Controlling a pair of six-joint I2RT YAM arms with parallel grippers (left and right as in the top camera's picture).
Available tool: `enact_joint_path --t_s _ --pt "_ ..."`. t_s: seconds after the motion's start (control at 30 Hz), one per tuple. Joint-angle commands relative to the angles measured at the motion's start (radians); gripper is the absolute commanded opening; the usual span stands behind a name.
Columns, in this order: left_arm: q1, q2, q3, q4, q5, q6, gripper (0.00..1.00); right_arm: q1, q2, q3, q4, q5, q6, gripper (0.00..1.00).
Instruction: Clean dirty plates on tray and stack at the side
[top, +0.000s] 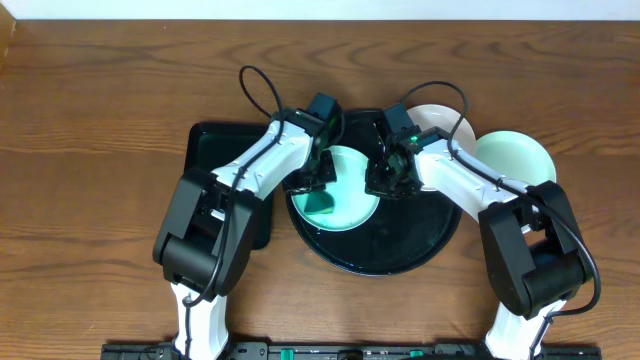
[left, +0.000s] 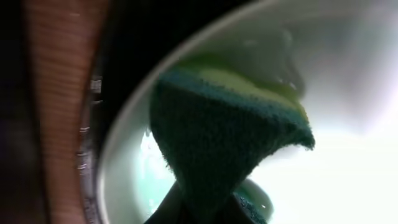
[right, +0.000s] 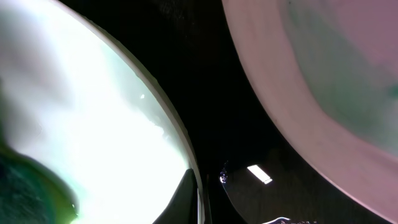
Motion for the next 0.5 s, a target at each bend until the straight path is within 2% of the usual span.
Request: enact_joint_path --t_s 0.0,0.13,0.17,0.27,0.47 --pt "0.022 0.003 -0.004 -0.024 -0.098 -0.022 0.07 0.000 0.033 -0.033 0.002 0.073 0.020 0.01" --pt "0.006 0.003 -0.012 -0.006 0.160 0.152 0.07 0.000 0.033 -0.033 0.002 0.073 0.020 0.01" --pt "-0.003 0.003 -0.012 0.003 0.269 0.233 0.07 0.000 0.033 -0.032 0.002 0.073 0.020 0.01" --pt "-0.007 0.003 -0.012 0.049 0.392 0.296 0.07 0.000 0.033 -0.032 0.002 0.072 0.020 0.01" --pt "-0.003 0.003 -0.012 0.200 0.370 0.295 0.07 0.000 0.033 -0.033 0.001 0.072 0.020 0.01"
